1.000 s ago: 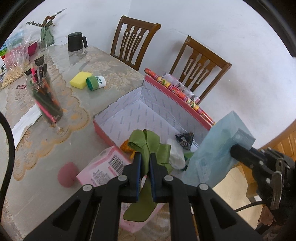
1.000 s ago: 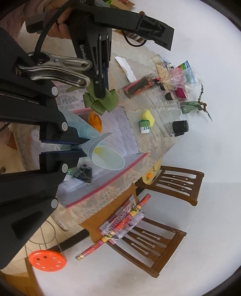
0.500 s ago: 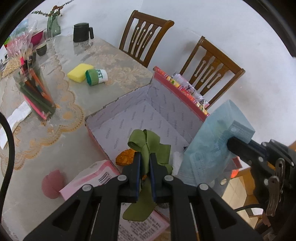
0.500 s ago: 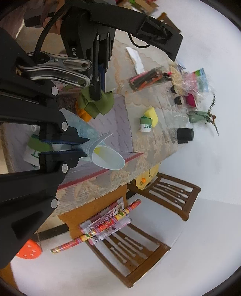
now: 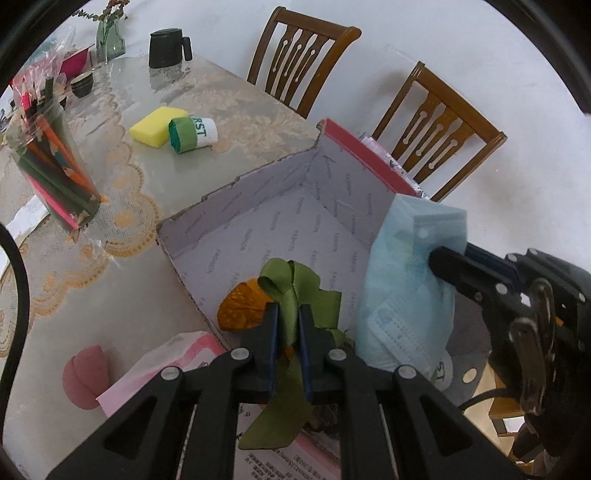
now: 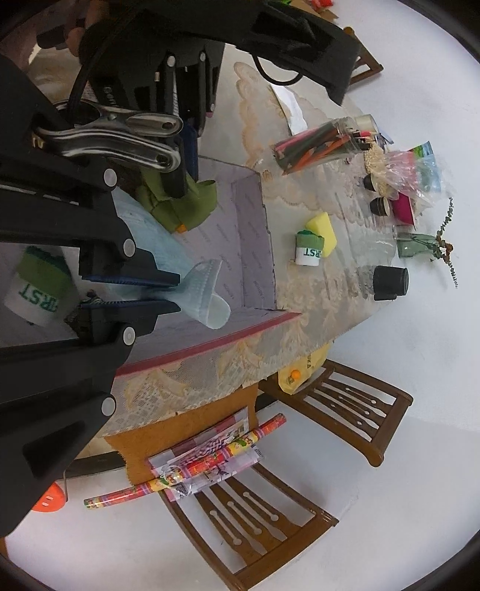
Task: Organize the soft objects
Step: 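Open both grippers to drop the ribbon and mask into the box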
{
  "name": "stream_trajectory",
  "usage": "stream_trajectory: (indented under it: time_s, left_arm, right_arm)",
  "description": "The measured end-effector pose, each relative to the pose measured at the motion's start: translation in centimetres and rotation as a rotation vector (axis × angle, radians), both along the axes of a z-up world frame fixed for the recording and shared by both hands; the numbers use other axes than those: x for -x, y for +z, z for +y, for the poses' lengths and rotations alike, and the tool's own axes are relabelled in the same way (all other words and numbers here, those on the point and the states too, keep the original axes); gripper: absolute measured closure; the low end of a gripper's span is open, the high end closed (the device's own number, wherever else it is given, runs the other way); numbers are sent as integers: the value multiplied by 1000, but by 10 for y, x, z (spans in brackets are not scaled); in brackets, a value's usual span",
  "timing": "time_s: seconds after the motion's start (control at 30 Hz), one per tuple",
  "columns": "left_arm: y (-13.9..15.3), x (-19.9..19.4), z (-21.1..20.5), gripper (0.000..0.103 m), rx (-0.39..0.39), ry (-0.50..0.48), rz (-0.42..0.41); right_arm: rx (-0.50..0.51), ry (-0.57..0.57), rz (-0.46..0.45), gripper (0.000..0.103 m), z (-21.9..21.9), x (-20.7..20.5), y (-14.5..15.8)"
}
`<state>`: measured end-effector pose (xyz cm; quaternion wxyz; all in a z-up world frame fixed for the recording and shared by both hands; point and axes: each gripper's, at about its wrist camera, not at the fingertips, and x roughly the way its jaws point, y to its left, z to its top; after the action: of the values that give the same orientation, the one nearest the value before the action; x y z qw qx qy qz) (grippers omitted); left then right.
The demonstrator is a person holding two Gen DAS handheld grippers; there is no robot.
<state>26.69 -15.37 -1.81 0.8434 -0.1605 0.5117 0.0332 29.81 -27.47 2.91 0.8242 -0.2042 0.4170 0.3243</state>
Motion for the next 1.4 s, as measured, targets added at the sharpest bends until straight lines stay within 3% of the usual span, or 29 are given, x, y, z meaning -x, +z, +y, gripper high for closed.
stream_trajectory:
  time_s: [0.1, 0.33, 0.4, 0.53, 1.17, 1.4]
  left_arm:
    - [-1, -2, 0, 90, -12, 9, 5]
    - [0, -1, 3, 63, -35, 19, 16]
    - [3, 0, 5, 60, -30, 23, 11]
    - [9, 5, 5, 59, -37, 14, -1]
    - [53, 56, 13, 59, -68, -18, -75]
    - [67, 86, 23, 58, -84, -31, -95]
  right_arm:
    - [-17, -6, 16, 92, 2, -6, -3]
    - [-44, -54, 32, 74, 1, -14, -5]
    - [-61, -61, 28, 69, -1, -14, -3]
    - [-93, -91, 29, 63, -4, -13, 4]
    - [-121, -213, 10, 62, -16, 38, 36]
    - [-160, -264, 55, 62, -18, 65, 45]
